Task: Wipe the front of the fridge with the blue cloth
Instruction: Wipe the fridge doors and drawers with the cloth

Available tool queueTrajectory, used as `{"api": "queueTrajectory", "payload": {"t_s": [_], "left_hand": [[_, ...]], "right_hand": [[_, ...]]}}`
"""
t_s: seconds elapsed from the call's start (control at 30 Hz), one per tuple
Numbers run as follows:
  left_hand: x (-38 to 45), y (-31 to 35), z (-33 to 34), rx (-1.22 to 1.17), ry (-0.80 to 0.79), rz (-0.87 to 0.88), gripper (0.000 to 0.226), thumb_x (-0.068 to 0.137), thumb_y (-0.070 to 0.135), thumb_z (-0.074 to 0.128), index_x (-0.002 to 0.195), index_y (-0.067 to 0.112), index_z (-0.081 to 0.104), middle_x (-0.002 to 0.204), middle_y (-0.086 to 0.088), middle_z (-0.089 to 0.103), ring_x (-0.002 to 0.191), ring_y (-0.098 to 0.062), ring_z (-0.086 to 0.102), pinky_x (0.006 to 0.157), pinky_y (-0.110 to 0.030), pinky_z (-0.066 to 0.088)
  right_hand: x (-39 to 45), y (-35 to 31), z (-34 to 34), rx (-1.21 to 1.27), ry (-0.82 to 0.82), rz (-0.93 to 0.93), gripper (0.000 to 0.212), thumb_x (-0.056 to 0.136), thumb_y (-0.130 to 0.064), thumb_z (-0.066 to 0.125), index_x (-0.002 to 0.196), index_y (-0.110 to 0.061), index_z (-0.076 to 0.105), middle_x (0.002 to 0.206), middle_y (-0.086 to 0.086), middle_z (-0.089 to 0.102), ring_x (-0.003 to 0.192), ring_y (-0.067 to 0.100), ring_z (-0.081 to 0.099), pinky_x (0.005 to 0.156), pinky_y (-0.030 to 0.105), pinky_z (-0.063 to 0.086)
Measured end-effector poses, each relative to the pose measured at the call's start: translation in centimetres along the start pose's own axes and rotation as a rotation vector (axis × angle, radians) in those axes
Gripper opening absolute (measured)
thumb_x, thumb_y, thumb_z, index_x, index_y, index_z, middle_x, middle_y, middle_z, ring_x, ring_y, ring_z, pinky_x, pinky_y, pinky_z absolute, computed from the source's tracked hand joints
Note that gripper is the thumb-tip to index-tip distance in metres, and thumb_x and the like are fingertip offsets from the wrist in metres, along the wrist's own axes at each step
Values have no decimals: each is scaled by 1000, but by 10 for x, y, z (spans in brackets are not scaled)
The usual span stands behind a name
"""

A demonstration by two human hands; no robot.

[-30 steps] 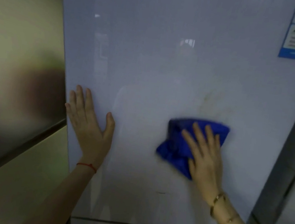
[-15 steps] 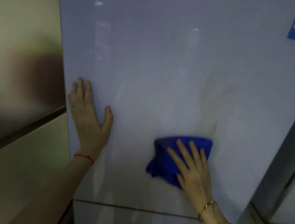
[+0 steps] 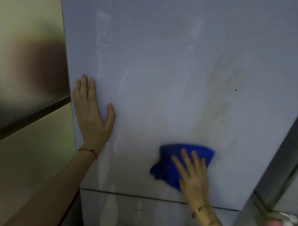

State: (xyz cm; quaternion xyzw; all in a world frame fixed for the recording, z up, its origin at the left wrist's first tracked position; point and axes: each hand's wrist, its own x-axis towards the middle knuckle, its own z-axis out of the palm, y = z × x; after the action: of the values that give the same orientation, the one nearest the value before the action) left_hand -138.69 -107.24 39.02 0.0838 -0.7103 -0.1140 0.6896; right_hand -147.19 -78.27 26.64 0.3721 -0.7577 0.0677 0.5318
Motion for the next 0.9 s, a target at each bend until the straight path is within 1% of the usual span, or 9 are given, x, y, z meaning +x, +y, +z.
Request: {"api": "queueTrajectory", "payload": {"t_s": [0.07, 0.13, 0.23, 0.37, 0.47, 0.6, 0.7, 0.83, 0.9], "left_hand": [[0, 0, 0, 1, -1, -9, 63, 95, 24, 48, 148, -5, 29, 158, -19, 24, 150, -34, 19, 125, -50, 14], [0, 0, 1, 3, -4, -7, 63, 95, 24, 48, 148, -5, 29, 158, -18, 23, 150, -34, 18, 125, -50, 13], [-1, -1, 0, -5, -11, -2, 64, 95, 23, 49, 149, -4, 28, 159, -12, 20, 151, -33, 17, 126, -48, 12], [0, -2, -1, -6, -6, 5, 64, 95, 24, 49, 148, -5, 28, 158, -16, 22, 150, -34, 17, 126, -46, 11], [1, 0, -1, -11, -4, 4, 64, 95, 23, 49, 148, -6, 28, 158, -19, 23, 150, -32, 16, 126, -47, 11], [1, 0, 0, -13, -2, -3, 64, 95, 25, 48, 148, -5, 28, 158, -19, 23, 150, -31, 16, 125, -50, 13], [0, -1, 0, -21, -1, 3, 64, 95, 24, 49, 148, -6, 29, 157, -18, 24, 150, -32, 17, 126, -47, 11], [1, -2, -1, -24, -8, 9, 63, 95, 21, 51, 147, -7, 29, 157, -17, 24, 150, -34, 19, 126, -47, 11], [2, -2, -4, -39, -39, 19, 64, 95, 21, 52, 147, -7, 29, 157, -20, 24, 150, -36, 18, 126, -47, 11]], "right_hand": [[46, 24, -21, 90, 157, 216, 62, 91, -24, 39, 150, -31, 20, 162, -4, 6, 150, 23, 7, 122, 44, 4], [106, 32, -39, 186, 290, 390, 53, 94, -20, 43, 147, -21, 33, 157, 5, 21, 149, 27, 4, 123, 47, 0], [140, 6, -42, 153, 268, 317, 51, 95, -31, 49, 144, -20, 38, 154, 6, 29, 148, 29, 8, 122, 45, -3], [78, 0, -23, 56, 65, 71, 53, 95, -33, 43, 146, -27, 30, 160, -4, 16, 150, 20, 4, 123, 40, 2], [93, 35, -43, 132, 162, 232, 50, 96, -30, 37, 145, -24, 33, 160, 0, 16, 150, 20, 3, 123, 42, 1], [204, 61, -82, 166, 424, 470, 48, 99, -32, 43, 144, -15, 38, 155, 15, 28, 147, 37, 14, 122, 47, 1], [225, 30, -75, 104, 328, 277, 54, 96, -40, 46, 145, -20, 38, 156, 10, 28, 147, 35, 15, 121, 46, 0], [135, -9, -37, 0, 44, -116, 59, 93, -37, 51, 146, -25, 31, 155, 3, 27, 148, 27, 13, 121, 39, 2], [129, 4, -41, 7, 42, -76, 62, 89, -28, 53, 146, -26, 30, 155, 4, 26, 148, 26, 13, 122, 39, 3]]}}
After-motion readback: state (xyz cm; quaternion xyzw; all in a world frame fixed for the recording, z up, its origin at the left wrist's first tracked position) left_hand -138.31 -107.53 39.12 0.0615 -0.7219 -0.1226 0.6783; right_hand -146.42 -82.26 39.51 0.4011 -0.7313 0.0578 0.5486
